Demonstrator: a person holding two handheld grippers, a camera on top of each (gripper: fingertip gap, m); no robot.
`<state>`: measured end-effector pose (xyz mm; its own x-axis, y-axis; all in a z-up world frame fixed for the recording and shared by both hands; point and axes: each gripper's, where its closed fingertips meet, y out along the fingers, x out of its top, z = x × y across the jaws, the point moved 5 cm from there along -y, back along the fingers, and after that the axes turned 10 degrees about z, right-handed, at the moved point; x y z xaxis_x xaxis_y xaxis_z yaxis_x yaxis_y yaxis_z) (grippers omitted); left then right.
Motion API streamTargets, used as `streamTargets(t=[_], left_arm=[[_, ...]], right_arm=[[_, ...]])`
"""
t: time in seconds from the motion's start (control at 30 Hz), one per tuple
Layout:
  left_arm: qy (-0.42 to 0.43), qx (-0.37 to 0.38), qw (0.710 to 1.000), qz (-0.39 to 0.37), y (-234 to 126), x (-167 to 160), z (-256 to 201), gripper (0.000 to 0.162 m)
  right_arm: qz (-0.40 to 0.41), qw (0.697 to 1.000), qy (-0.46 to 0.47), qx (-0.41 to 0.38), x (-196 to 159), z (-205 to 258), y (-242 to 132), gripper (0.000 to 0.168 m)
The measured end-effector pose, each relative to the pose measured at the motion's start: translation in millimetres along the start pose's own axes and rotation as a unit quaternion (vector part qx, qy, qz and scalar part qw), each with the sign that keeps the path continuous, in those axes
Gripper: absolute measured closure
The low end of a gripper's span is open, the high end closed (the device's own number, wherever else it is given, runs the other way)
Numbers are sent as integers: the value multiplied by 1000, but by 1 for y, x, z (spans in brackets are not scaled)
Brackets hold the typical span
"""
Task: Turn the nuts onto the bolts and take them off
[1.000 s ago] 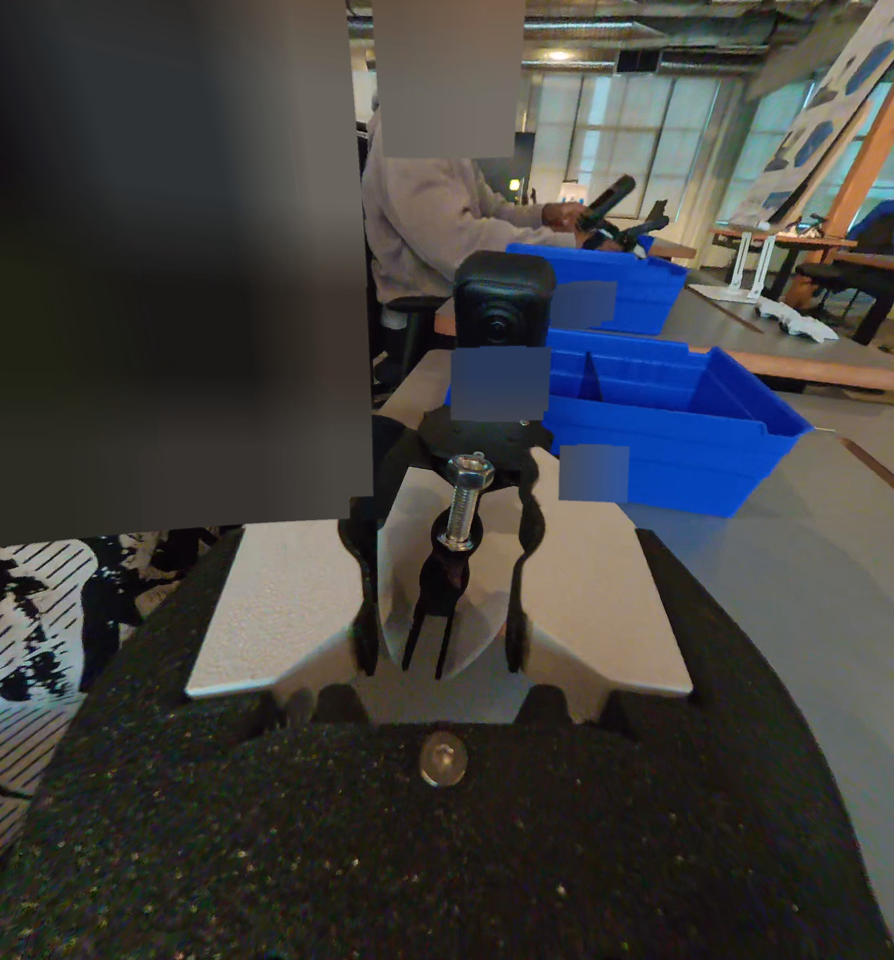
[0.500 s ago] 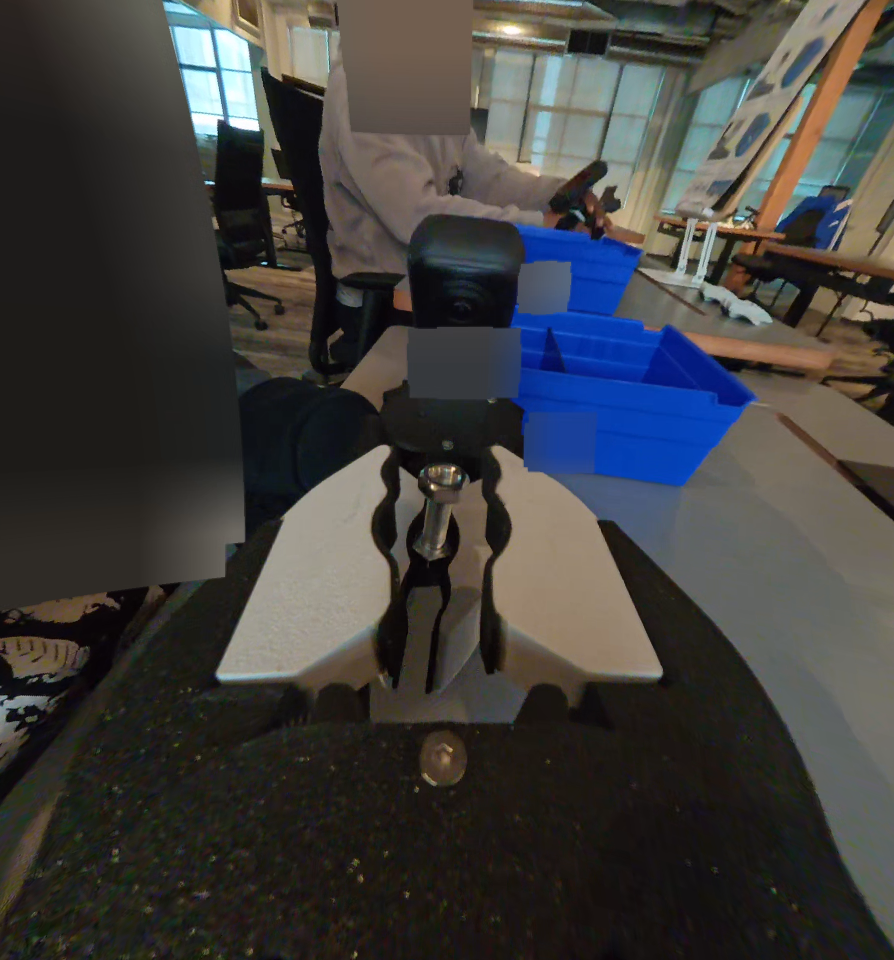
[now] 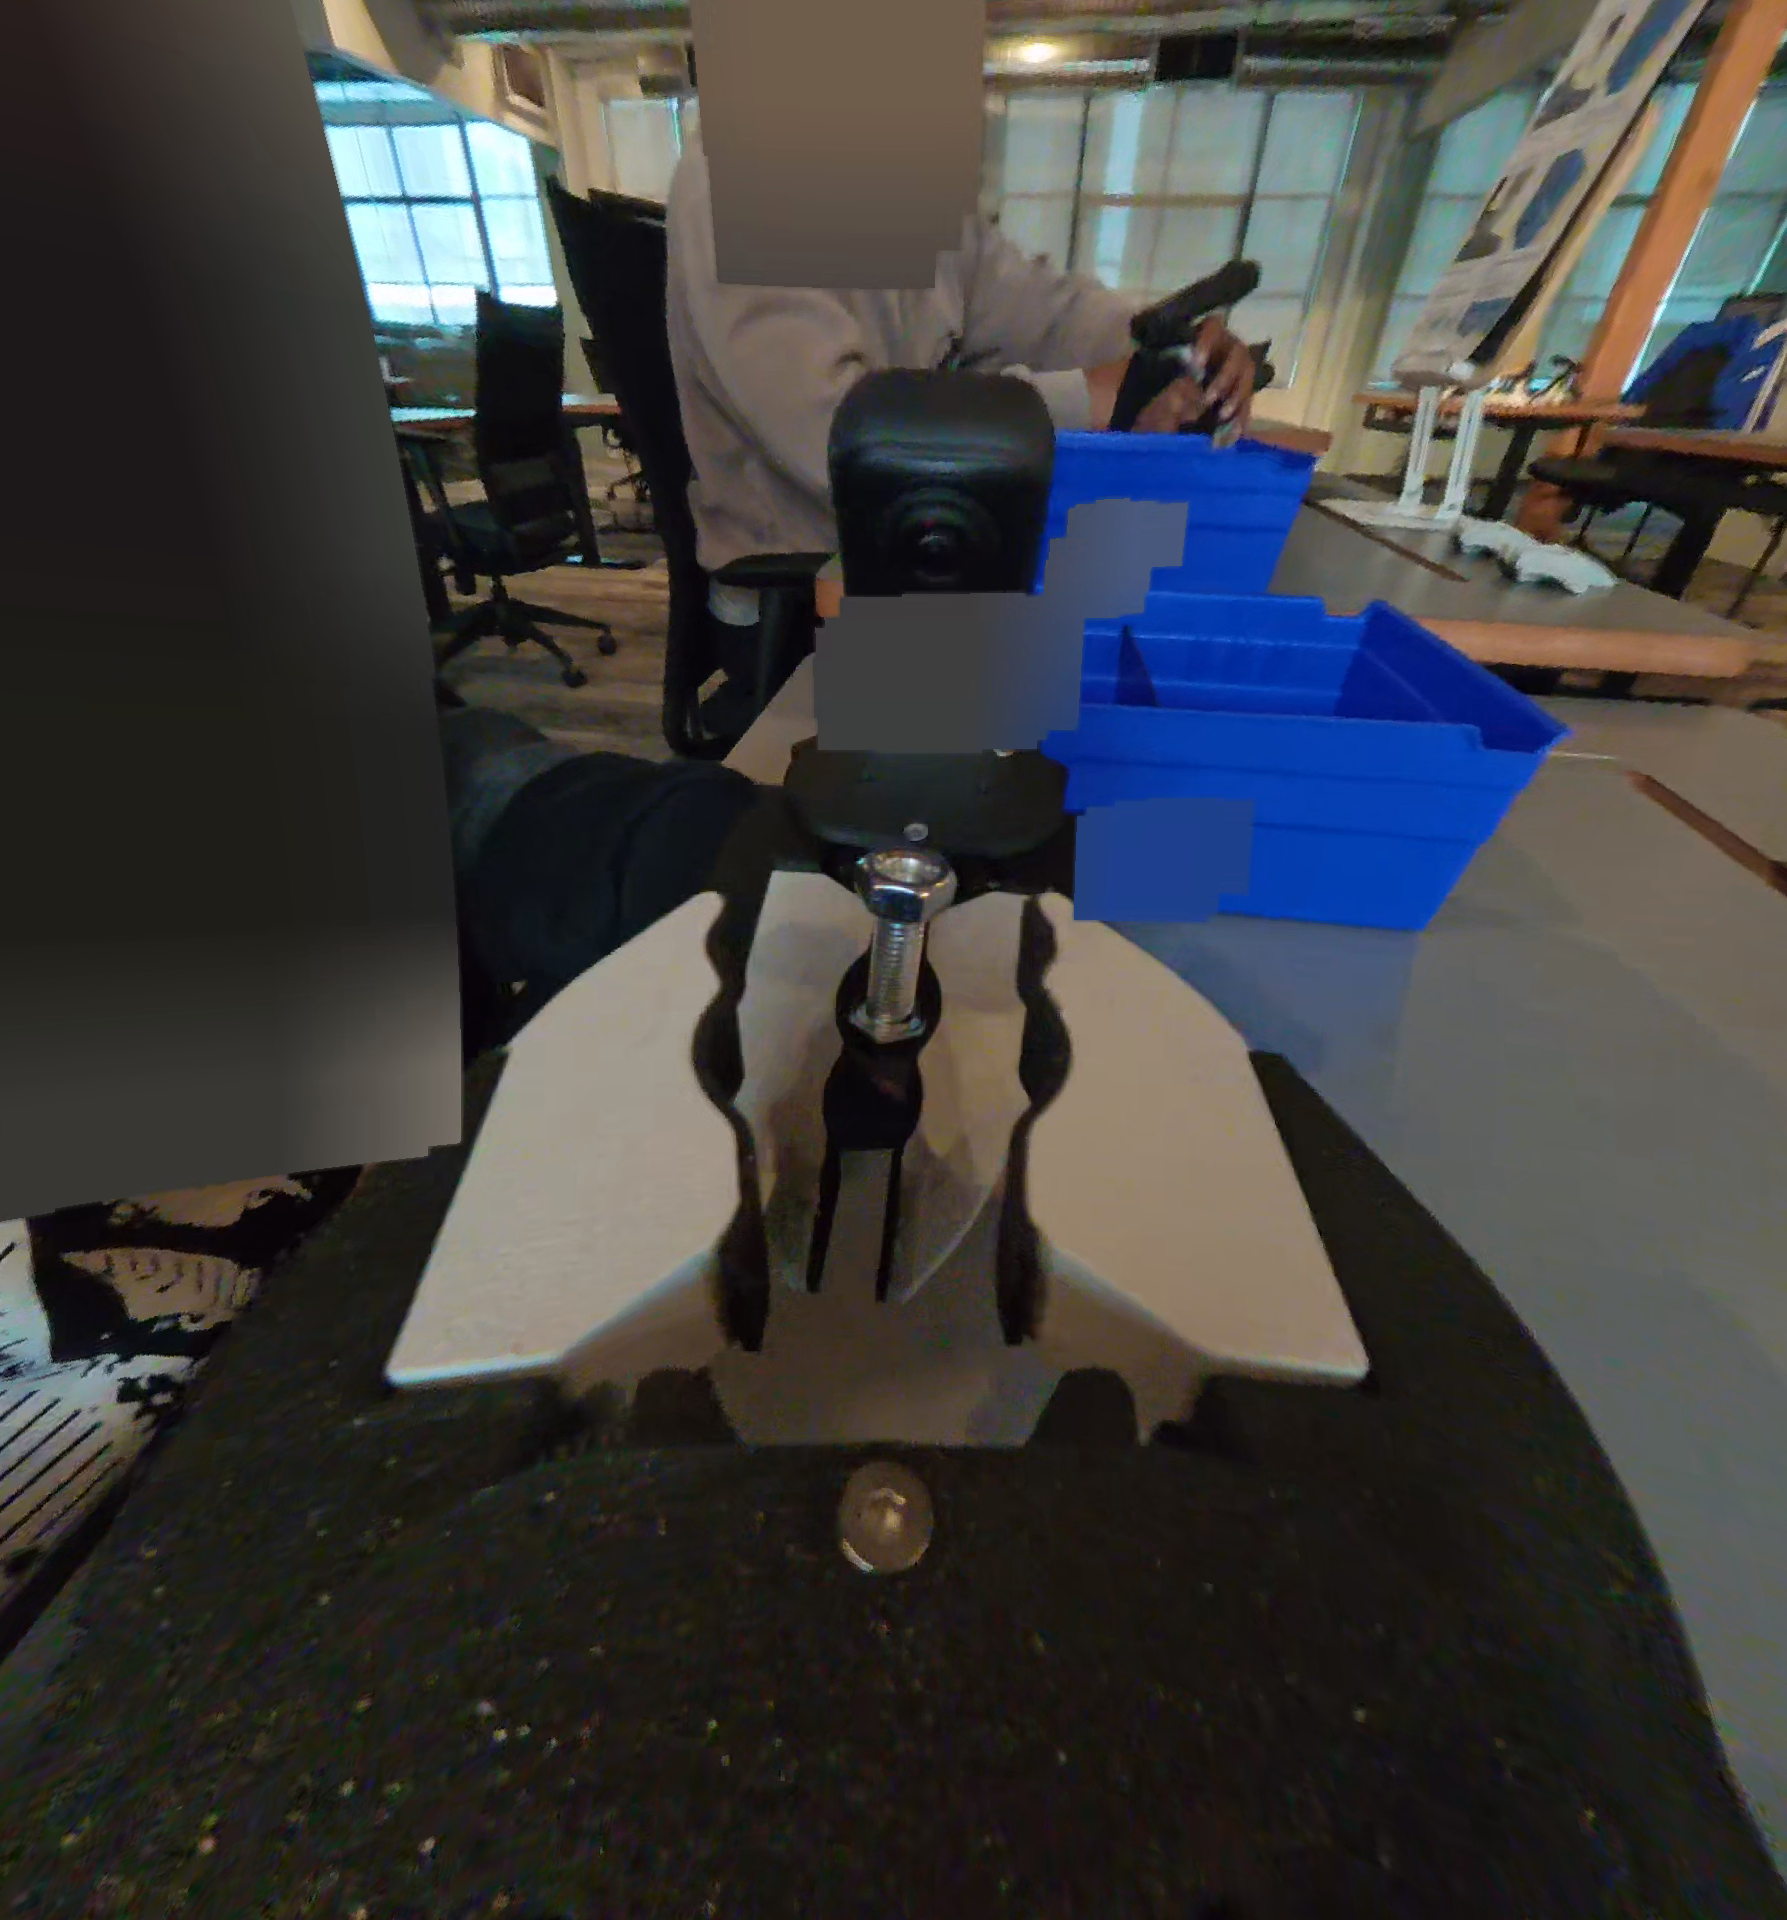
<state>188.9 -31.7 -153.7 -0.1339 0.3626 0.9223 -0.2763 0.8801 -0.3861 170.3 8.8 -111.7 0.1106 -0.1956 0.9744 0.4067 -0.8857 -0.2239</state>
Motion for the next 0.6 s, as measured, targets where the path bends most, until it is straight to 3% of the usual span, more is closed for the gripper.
streamTargets(t=[0.07, 0.13, 0.17, 0.23, 0.27, 0.4, 0.43, 0.53, 0.6], left_arm=[[-1, 0, 1000, 0, 0, 0, 0, 151], [-2, 1, 1000, -4, -1, 1, 1, 154], [-4, 2, 1000, -6, -2, 1, 1, 154], [-6, 1, 1000, -5, -1, 1, 1, 150], [-4, 1, 1000, -2, -1, 0, 1, 150], [1, -1, 1000, 4, 0, 0, 0, 154], [1, -1, 1000, 3, 0, 0, 0, 155], [0, -2, 1000, -2, -1, 0, 0, 155], [-2, 0, 1000, -5, -1, 1, 0, 150]], right_arm=[[10, 1000, -4, 18, -2, 5, 4, 119], [23, 999, -14, 24, -3, 7, 3, 137], [23, 999, -22, 37, -3, 10, 0, 158], [-21, 998, -25, 56, 4, 14, -6, 168], [-30, 998, -20, 59, 5, 14, -7, 168], [-7, 1000, -12, 10, 1, 5, 1, 119], [0, 1000, -11, 12, 1, 5, 4, 115], [1, 1000, -14, 20, 2, 7, 3, 128], [-12, 999, -20, 41, 3, 10, -6, 157]])
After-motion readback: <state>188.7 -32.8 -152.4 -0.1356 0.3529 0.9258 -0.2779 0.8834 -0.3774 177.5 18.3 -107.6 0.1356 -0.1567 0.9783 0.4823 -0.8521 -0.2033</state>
